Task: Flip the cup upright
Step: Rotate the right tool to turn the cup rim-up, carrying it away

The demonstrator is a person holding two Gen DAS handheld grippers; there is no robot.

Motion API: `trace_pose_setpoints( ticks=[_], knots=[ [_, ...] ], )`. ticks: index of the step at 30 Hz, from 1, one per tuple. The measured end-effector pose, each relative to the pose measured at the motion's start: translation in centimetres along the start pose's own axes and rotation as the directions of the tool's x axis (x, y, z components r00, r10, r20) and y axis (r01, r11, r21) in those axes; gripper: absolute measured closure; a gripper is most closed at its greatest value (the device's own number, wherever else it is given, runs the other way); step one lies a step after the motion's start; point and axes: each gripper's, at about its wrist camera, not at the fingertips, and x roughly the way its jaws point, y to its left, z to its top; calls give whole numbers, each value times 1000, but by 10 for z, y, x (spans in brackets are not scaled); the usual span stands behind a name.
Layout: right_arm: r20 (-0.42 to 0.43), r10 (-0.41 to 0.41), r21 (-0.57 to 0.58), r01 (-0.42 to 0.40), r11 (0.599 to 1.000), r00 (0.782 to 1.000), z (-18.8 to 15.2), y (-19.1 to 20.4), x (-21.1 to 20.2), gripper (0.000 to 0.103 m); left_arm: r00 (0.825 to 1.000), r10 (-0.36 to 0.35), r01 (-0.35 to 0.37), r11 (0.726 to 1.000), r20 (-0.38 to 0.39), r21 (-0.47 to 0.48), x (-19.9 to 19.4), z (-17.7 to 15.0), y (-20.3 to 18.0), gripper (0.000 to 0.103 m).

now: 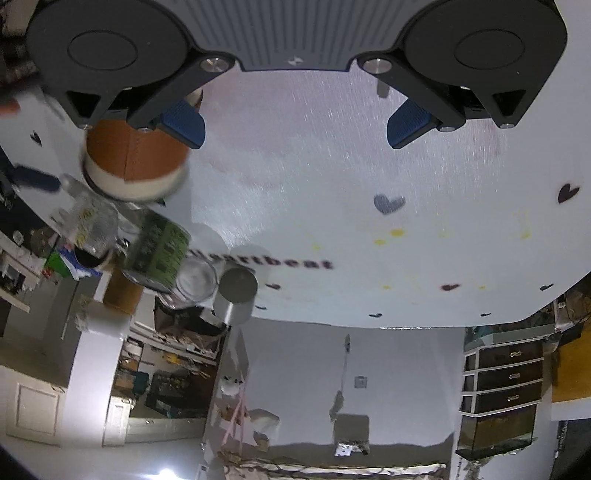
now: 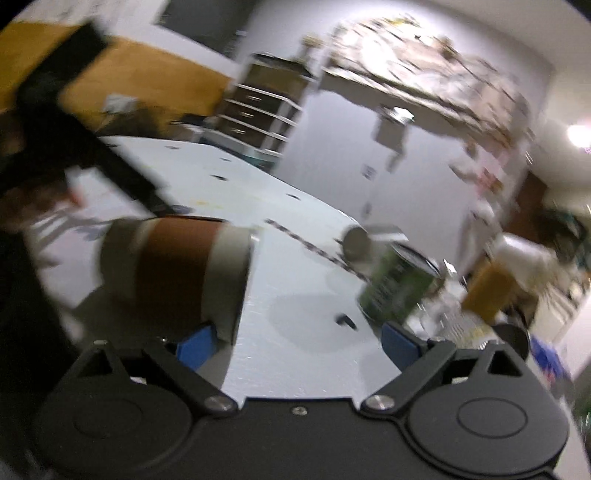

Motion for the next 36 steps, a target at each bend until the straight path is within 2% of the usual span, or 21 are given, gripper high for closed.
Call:
trace_pose_setpoints(
  ticks=[5,9,15,17,18,19,21,22,26,29,33,36],
  knots=[
    [-64,-40,145,49,988,997,6,-12,23,7,1000,19,-19,1000,-3,1,-7,-7,-5,0],
    [-94,-39,239,61,969,995,7,-16,35,8,1000,25,-25,1000,-8,-12,-10,-10,-2,0],
    [-91,-13,411,49,910,996,4,-29,29,11,1000,6,-7,998,-14,-58,-13,-10,6,0],
    [-86,18,515,29,856,996,2,-37,19,10,1000,-2,2,998,-12,-70,-15,-9,7,0],
    [-69,71,592,-17,806,995,0,-42,14,10,1000,-10,9,997,-11,-76,-15,-9,8,0],
    [-36,145,668,-84,739,989,-3,-45,10,10,1000,-15,14,997,-9,-80,-16,-9,8,0],
    [16,257,743,-183,644,966,-8,-44,7,11,1000,-22,21,996,-5,-87,-18,-9,8,0],
    [27,292,755,-212,621,956,-10,-39,8,11,1000,-24,23,996,-2,-89,-19,-8,8,0],
    [19,331,747,-234,623,943,-9,-20,13,25,999,-42,43,994,10,-101,-25,-5,9,0],
    [60,373,768,-281,575,926,-11,-18,18,35,997,-70,72,991,16,-114,-31,0,8,1],
    [76,380,771,-296,564,922,-14,-16,19,37,990,-143,143,979,12,-147,-35,8,3,1],
    [82,385,777,-301,553,919,-16,-16,20,37,975,-222,216,959,-17,-182,-29,16,-4,5]
  ],
)
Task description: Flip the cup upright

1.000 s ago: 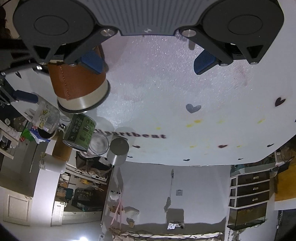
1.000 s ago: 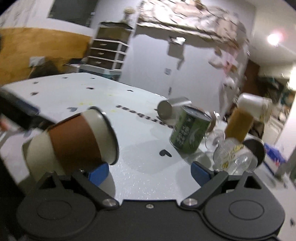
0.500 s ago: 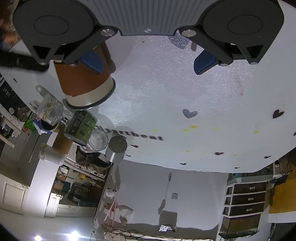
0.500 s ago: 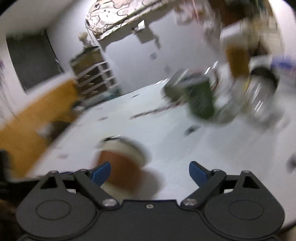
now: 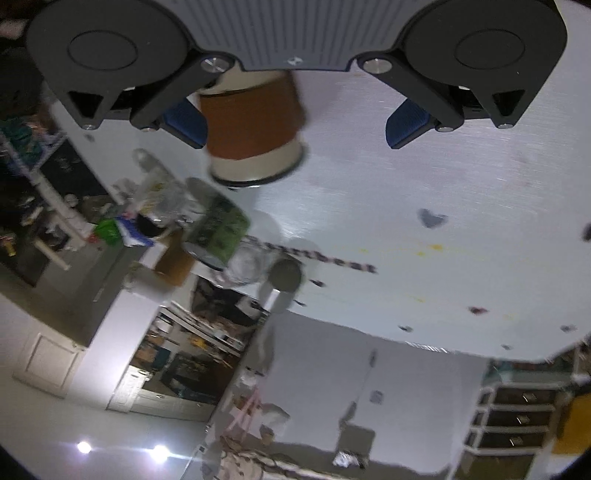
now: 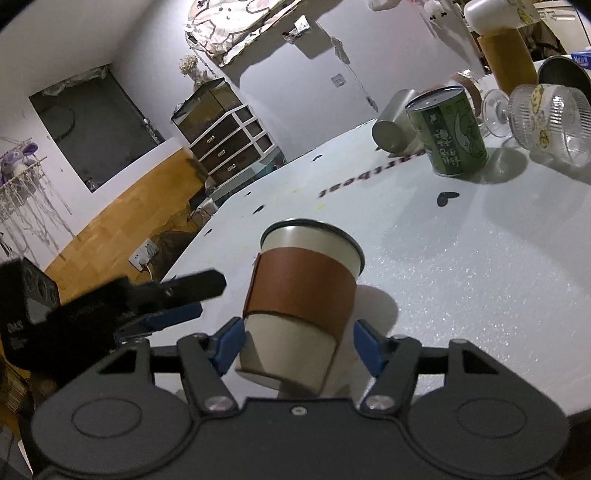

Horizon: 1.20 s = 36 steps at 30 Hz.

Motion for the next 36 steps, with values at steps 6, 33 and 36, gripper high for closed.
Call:
trace_pose_setpoints(
  ticks=[6,33,36],
  knots=[
    [10,2,-11,-1,1000,1000,-2,-1,-2,37,990,-62,53,996,-125,-77,37,12,-14,12],
    [76,-62,-156,73,985,995,-8,23,-13,38,988,138,-147,980,73,135,16,33,-15,25],
    [75,-71,-161,83,983,995,-8,22,-13,38,966,221,-239,962,135,130,13,46,1,25]
  ],
)
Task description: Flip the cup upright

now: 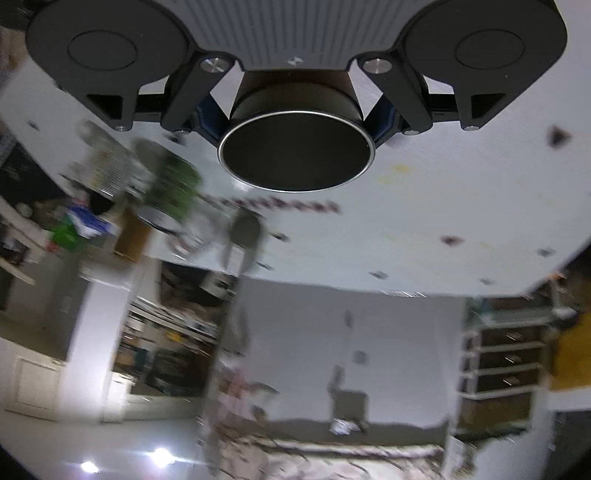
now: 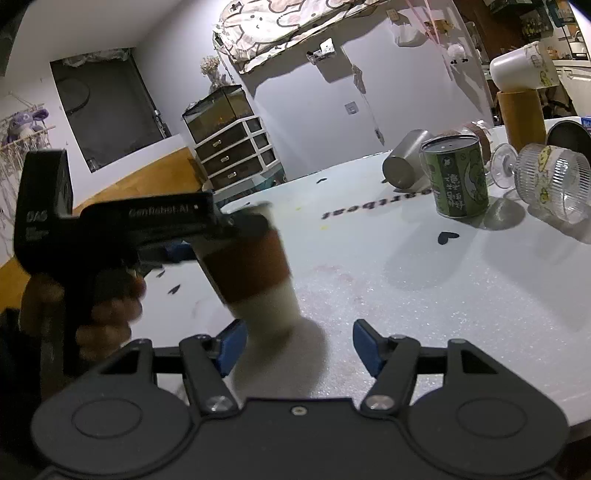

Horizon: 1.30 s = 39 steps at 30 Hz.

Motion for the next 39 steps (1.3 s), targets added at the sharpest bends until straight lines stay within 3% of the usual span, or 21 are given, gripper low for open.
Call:
trace_pose_setpoints(
  ticks=[3,7,14,22,29,34,36,39],
  knots=[
    [-7,-12,-1,12,1000,1000,0,-1,1,38,990,125,-126,992,61,11,6,14,19,25],
    [-6,-23,-3,23,1000,1000,-1,-1,1,36,956,273,-275,961,106,7,15,35,47,25],
    [-3,-45,-18,45,999,999,-2,0,2,35,899,413,-408,911,147,-60,32,69,95,25],
    [2,-56,-30,56,998,998,-3,1,1,35,865,486,-463,869,123,-177,59,76,137,25],
    [2,-68,-31,68,997,998,-3,1,-1,35,833,539,-514,837,123,-186,70,65,153,25],
    [-3,-69,-30,69,997,998,-4,1,0,35,844,523,-502,848,114,-170,67,65,154,22],
    [-5,-65,-30,65,997,998,-4,2,1,35,849,515,-493,853,116,-173,64,65,155,8],
    [-4,-64,-31,64,997,998,-3,2,2,35,848,513,-490,855,135,-170,57,63,153,6]
  ],
)
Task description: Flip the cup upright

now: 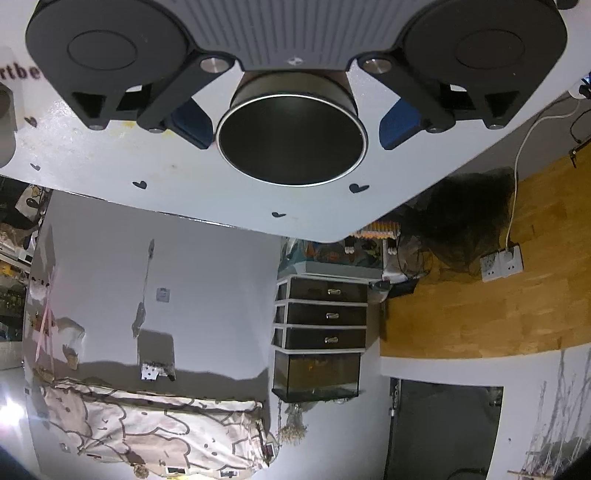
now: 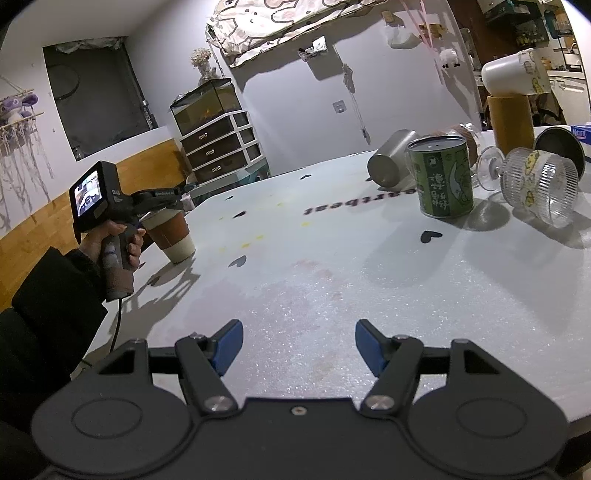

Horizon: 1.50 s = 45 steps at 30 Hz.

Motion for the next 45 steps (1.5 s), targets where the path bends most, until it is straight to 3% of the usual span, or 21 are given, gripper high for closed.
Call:
trace_pose_setpoints(
  ticks=[5,14,22,28,37,45],
  knots=[
    [21,2,-15,-2,1000,1000,4,0,-1,34,999,-37,37,999,-33,-2,-26,-5,8,2],
    [94,-10,-77,18,997,995,19,5,-3,32,998,-66,65,992,5,109,-113,-37,14,0],
    [130,-6,-164,28,986,991,31,16,3,28,990,-135,132,987,29,90,-181,-62,17,0],
    [148,-13,-218,46,975,989,34,24,5,19,985,-165,159,982,54,104,-217,-79,10,0],
    [155,-13,-262,54,964,988,34,35,7,6,987,-158,153,981,28,117,-235,-99,3,0],
    [159,-36,-291,82,953,987,33,42,7,4,990,-143,140,984,12,113,-237,-106,5,0]
  ],
)
